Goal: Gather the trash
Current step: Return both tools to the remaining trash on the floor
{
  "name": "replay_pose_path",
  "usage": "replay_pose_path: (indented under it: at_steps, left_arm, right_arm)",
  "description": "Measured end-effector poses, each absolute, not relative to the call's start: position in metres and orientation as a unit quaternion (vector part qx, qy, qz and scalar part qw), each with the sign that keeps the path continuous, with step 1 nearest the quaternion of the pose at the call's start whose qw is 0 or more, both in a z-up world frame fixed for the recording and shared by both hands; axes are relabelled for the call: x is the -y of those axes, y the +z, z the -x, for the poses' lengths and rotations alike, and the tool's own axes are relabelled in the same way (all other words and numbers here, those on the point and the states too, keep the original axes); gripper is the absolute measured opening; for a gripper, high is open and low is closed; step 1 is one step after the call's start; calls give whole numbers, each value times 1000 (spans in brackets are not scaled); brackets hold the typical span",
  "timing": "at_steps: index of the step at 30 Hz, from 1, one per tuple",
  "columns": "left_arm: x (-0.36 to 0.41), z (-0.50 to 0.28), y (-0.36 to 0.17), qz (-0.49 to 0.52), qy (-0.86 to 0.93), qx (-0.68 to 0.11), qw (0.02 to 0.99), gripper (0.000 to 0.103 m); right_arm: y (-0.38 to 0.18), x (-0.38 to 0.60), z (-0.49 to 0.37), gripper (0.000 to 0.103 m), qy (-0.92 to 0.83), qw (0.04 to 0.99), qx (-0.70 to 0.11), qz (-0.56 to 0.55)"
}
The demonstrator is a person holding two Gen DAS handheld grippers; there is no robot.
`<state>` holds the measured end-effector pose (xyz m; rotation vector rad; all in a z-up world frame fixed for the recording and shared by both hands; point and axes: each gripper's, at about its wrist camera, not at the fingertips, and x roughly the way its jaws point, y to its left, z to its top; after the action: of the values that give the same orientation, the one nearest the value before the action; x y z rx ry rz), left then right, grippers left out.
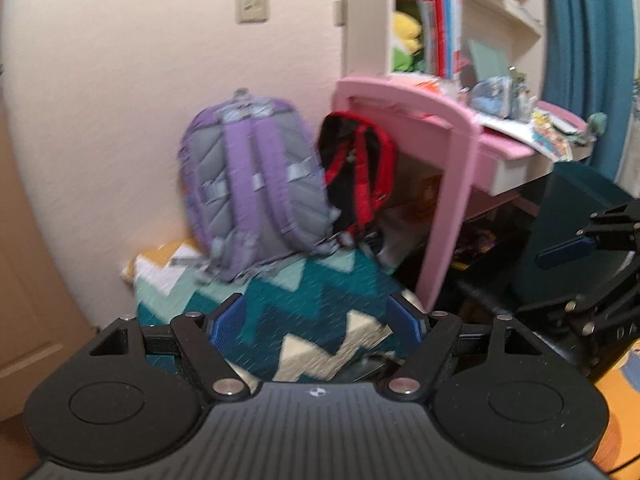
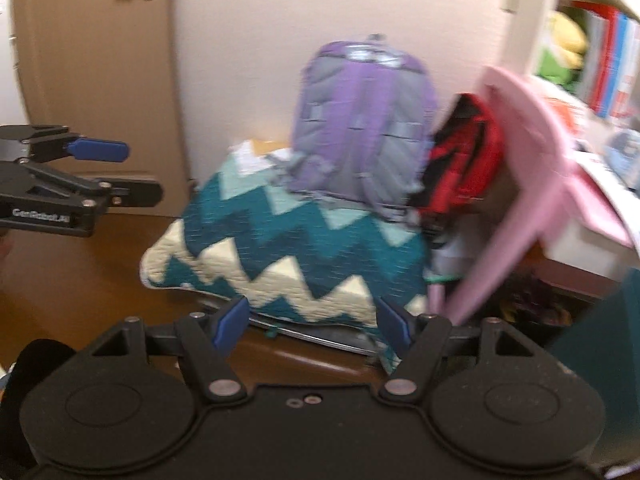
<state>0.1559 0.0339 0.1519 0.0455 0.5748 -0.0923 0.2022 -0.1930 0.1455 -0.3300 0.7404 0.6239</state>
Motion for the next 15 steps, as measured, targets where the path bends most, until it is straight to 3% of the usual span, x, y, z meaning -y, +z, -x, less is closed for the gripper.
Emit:
replay_pose_path:
  at_steps: [10, 14, 15]
  left_arm:
    - [-106, -163, 62, -13, -19, -331, 943, 84]
    - [-134, -182, 9, 10, -18, -367, 930, 100]
    - [-140, -187, -4, 17, -20, -374, 927, 100]
  right_arm:
    - [40, 88, -211, 70, 381, 822, -393, 156]
    - [-22, 55, -227, 70, 387, 799, -429, 168]
    - [-36, 48, -230, 70, 388, 793, -437, 171]
